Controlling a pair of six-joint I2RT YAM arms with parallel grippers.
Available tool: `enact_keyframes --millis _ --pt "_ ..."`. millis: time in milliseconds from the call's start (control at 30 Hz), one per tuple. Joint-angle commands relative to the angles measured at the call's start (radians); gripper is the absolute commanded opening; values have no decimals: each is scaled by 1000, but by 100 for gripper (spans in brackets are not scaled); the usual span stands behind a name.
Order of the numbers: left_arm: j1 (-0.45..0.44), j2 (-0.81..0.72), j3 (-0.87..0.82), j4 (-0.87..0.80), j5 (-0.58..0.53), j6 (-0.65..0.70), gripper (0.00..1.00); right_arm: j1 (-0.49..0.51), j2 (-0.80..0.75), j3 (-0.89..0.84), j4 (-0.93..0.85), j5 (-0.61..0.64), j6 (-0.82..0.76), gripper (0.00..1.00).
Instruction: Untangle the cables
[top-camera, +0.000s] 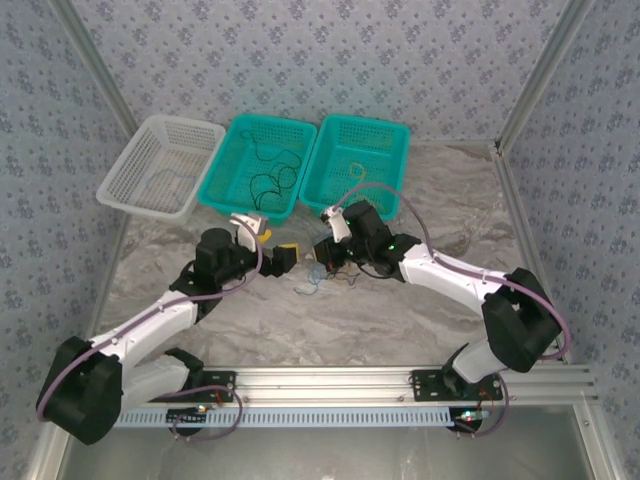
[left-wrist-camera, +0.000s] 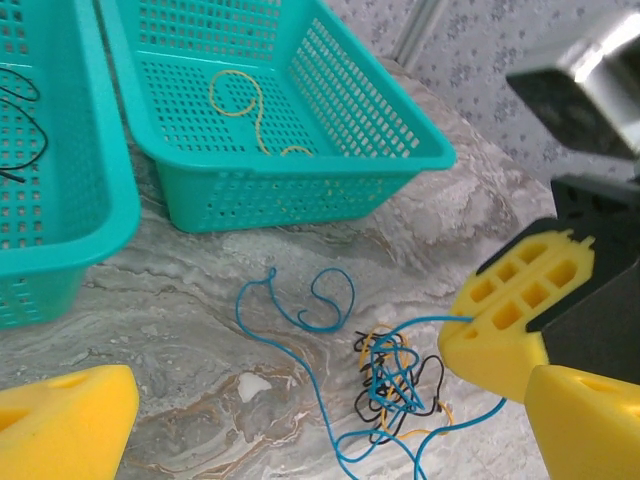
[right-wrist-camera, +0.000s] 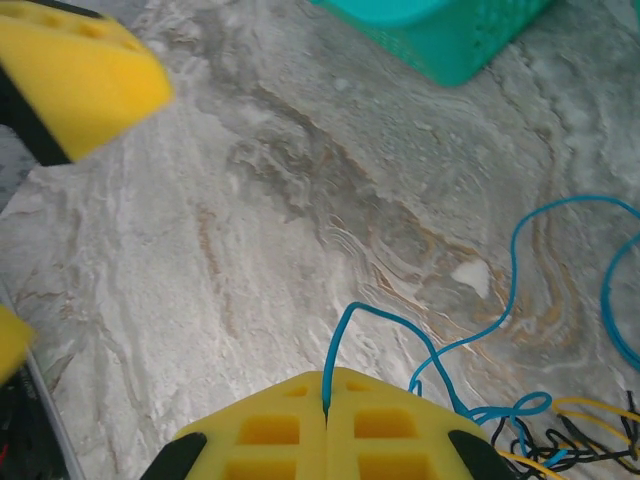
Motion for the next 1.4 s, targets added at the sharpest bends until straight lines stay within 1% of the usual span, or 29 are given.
enact_keyframes --millis 0,167,233,300,367,467,600,767,833,933,967,1067,1133,1267,1367 --pt "-4 8 -17 75 61 50 99 8 -34 36 25 -37 -31 0" --pt "-4 -11 -48 109 228 43 99 8 -54 43 9 0 -2 0" --pt "-6 -18 -56 103 265 40 99 4 -55 52 -5 37 49 0" --pt "-20 -19 -67 81 238 50 98 1 -51 75 -30 69 125 0" --pt "-47 -15 -81 63 158 68 97 -3 -51 80 -26 61 175 0" --pt "-85 7 -75 38 94 91 91 -7 -47 91 -48 72 229 0" --pt "-111 84 -61 115 62 68 84 -10 -42 107 -93 102 259 0" --pt "-154 219 10 163 39 45 80 -13 -33 114 -90 68 290 0" --pt "-161 278 34 180 32 36 76 -13 -35 112 -85 57 299 0" --pt "-164 334 45 249 29 -7 66 -14 -36 112 -88 51 299 0" --pt "-164 344 46 268 28 -19 63 -14 -35 109 -88 50 323 0" --pt "-165 361 61 277 29 -32 44 -14 -43 98 -73 45 341 0" --pt "-165 359 67 270 38 -31 27 -15 -51 90 -63 49 356 0" --pt "-162 325 55 272 52 -28 1 -23 -92 57 -58 118 385 10" --pt "-151 295 59 230 59 -54 0 -51 -147 -2 -7 130 403 18"
